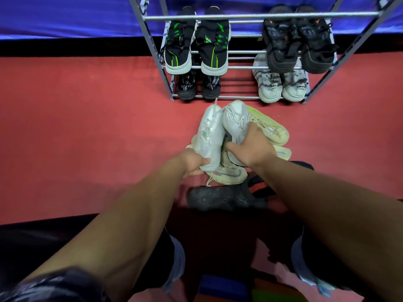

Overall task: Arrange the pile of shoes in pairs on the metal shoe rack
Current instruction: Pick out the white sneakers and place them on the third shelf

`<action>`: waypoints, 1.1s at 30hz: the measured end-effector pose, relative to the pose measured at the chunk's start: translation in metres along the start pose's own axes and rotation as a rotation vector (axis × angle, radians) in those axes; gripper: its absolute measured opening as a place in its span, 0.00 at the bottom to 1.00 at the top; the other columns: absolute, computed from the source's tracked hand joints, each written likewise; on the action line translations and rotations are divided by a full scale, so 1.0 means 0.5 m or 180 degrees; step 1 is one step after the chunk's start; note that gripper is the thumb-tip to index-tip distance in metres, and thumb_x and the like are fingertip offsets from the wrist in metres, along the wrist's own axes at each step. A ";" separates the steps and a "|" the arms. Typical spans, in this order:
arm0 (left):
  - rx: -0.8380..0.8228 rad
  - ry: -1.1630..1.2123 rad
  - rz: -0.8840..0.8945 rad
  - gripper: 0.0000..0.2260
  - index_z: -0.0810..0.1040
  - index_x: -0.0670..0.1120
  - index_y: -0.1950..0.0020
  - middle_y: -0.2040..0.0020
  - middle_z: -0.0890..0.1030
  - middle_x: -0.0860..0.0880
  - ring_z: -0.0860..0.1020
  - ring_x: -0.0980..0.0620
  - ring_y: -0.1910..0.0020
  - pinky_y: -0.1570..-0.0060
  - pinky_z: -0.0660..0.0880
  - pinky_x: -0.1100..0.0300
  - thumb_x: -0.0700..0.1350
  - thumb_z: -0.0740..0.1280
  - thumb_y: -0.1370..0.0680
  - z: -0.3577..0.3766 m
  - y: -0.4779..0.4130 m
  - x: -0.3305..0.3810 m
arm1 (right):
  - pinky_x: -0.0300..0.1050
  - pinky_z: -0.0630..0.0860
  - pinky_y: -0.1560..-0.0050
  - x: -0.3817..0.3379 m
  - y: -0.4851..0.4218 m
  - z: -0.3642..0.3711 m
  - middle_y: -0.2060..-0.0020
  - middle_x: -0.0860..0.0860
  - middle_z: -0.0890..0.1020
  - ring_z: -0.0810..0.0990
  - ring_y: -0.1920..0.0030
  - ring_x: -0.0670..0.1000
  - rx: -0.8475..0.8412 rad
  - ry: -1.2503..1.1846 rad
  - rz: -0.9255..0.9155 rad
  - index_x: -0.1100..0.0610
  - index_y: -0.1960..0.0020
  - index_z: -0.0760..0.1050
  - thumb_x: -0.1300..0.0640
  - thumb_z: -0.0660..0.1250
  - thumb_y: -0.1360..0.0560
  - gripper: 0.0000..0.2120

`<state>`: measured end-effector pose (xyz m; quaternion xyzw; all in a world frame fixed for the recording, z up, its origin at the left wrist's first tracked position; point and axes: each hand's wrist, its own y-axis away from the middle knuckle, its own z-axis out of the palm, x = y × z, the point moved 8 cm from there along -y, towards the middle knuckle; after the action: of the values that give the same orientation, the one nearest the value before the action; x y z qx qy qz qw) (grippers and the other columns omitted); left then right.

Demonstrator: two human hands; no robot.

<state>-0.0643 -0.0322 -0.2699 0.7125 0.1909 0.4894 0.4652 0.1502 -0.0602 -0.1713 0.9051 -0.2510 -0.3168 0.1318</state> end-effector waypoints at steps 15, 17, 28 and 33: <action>0.0570 0.0450 0.0135 0.17 0.79 0.43 0.34 0.40 0.85 0.43 0.83 0.44 0.47 0.48 0.83 0.50 0.53 0.60 0.14 -0.037 0.012 0.060 | 0.44 0.69 0.41 -0.060 -0.044 0.036 0.38 0.52 0.82 0.79 0.34 0.55 -0.0909 -0.0242 -0.0412 0.55 0.21 0.69 0.41 0.64 0.17 0.29; 0.0505 0.0287 0.0045 0.26 0.77 0.47 0.30 0.35 0.83 0.44 0.83 0.43 0.41 0.43 0.82 0.48 0.64 0.58 0.15 -0.040 0.004 0.050 | 0.47 0.73 0.43 -0.048 -0.052 0.034 0.39 0.55 0.82 0.80 0.38 0.58 -0.0656 0.0169 -0.0441 0.57 0.26 0.73 0.42 0.62 0.17 0.26; 0.1187 -0.3104 0.0542 0.42 0.73 0.38 0.27 0.30 0.71 0.39 0.71 0.41 0.31 0.33 0.70 0.53 0.71 0.71 0.26 -0.001 -0.007 0.110 | 0.58 0.71 0.33 0.020 -0.021 0.114 0.26 0.64 0.61 0.71 0.29 0.65 -0.0716 0.1386 0.0710 0.51 0.20 0.56 0.30 0.71 0.29 0.47; 0.1170 -0.3205 0.0521 0.52 0.62 0.35 0.21 0.29 0.68 0.38 0.72 0.41 0.31 0.32 0.71 0.52 0.69 0.76 0.30 0.005 -0.020 0.109 | 0.58 0.74 0.34 0.033 -0.027 0.120 0.27 0.63 0.66 0.73 0.30 0.64 -0.0732 0.1198 0.0765 0.50 0.16 0.50 0.27 0.69 0.29 0.53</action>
<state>-0.0361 0.0111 -0.2502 0.9411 -0.0293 0.0807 0.3271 0.1280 -0.0627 -0.2307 0.8908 -0.2902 -0.1512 0.3151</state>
